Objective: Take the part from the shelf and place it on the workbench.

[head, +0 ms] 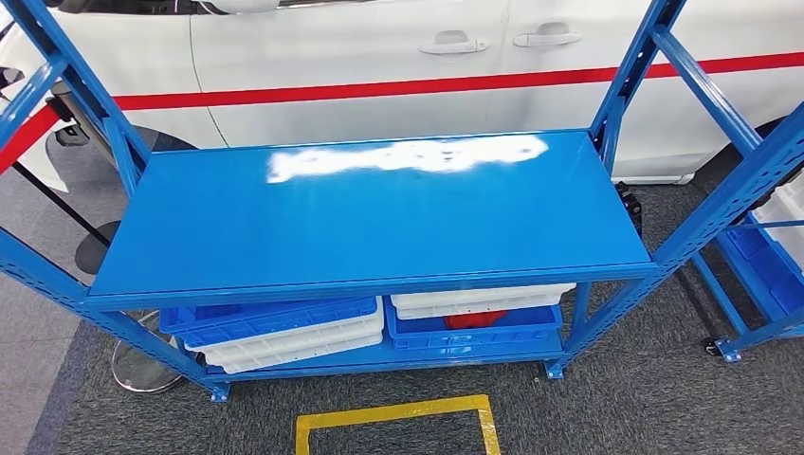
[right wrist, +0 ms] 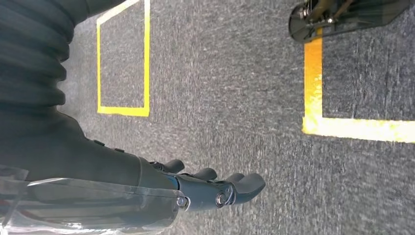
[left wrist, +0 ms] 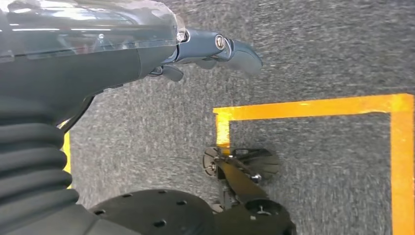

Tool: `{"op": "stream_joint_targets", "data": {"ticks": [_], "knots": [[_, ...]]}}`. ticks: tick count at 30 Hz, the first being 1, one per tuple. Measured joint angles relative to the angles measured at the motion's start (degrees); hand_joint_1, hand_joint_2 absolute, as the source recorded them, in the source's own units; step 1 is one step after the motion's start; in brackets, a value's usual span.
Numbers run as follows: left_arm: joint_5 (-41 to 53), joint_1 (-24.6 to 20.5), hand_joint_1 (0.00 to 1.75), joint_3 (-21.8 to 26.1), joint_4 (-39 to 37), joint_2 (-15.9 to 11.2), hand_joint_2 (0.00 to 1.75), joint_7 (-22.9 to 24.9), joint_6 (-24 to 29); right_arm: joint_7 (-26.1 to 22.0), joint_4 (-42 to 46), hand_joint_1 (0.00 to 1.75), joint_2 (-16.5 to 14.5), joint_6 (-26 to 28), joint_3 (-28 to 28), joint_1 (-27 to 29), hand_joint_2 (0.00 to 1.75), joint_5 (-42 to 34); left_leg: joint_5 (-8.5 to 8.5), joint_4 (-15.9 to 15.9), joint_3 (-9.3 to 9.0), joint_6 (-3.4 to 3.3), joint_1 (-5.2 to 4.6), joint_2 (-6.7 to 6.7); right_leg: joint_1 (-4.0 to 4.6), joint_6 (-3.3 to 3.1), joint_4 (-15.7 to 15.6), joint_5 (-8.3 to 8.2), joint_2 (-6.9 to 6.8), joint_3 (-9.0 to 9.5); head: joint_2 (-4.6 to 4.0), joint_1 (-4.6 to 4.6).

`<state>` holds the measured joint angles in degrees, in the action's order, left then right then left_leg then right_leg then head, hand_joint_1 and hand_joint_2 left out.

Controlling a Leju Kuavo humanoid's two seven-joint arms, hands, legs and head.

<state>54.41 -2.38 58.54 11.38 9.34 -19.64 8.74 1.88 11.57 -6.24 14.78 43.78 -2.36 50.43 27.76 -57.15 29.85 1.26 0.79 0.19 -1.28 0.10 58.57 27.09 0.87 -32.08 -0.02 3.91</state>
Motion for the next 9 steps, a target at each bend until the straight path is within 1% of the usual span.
{"op": "stream_joint_targets", "data": {"ticks": [9], "knots": [[-9.6,1.7,0.00,-9.0,1.4,-1.5,1.75,3.4,-1.5,0.0,1.5,0.00,0.7,-2.6,-7.0,1.7,1.75,-8.8,0.00,0.0,0.00,0.00,0.00,0.00,0.00,0.01,0.0,0.01,0.00,0.00,0.00,-0.01]]}}
